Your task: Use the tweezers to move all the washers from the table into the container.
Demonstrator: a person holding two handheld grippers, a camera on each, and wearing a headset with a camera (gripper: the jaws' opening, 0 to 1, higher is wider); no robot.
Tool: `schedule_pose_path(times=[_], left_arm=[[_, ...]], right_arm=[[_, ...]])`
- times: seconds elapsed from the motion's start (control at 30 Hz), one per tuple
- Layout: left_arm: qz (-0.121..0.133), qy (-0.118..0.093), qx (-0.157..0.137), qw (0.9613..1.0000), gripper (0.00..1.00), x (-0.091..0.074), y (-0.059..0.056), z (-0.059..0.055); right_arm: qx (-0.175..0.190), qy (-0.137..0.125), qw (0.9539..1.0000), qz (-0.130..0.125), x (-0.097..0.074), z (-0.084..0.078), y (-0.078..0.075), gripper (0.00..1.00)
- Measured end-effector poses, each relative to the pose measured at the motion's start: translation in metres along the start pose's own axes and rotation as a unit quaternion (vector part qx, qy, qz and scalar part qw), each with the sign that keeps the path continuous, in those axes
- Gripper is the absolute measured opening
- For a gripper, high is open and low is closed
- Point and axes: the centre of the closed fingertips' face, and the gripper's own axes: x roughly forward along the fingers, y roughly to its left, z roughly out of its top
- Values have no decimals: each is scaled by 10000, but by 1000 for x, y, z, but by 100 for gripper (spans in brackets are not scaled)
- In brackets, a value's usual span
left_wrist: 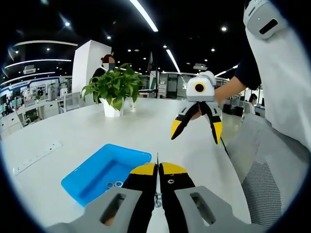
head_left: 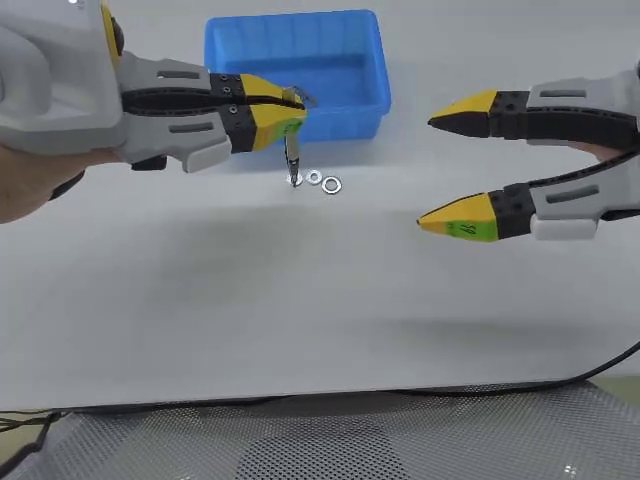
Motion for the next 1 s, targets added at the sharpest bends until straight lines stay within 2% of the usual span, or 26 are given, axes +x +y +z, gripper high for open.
schedule_pose_path(times=[0.17, 0.37, 0.4, 0.43, 0.7, 0.8, 0.9, 1.0], left_arm=[[-10, 4, -8, 10000, 5, 0, 1, 0], [-78, 18, -56, 10000, 5, -3, -1, -2], [-126, 101, -34, 9999, 5, -4, -3, -6], [-130, 34, -54, 9999, 5, -3, -2, -4], [-233, 32, -133, 9996, 5, -3, -5, -6], [-227, 21, -166, 9996, 5, -4, -3, -7], [-255, 31, -195, 9995, 5, -4, -7, -5], [-313, 50, -198, 9993, 6, -5, -9, -5]], right_arm=[[29, 70, 10000, 28, 1, -4, 2, 63], [35, 54, 9999, 87, 5, -3, 5, 63], [28, 45, 9999, 99, 6, -2, 5, 63], [24, 49, 9999, 109, 7, -2, 6, 63], [-18, 52, 9999, 140, 7, 0, 7, 63], [-54, 62, 9999, 132, 9, 0, 6, 61], [-109, 83, 9998, 133, 13, 1, 4, 57], [-159, 87, 9997, 191, 23, 3, 1, 54]])
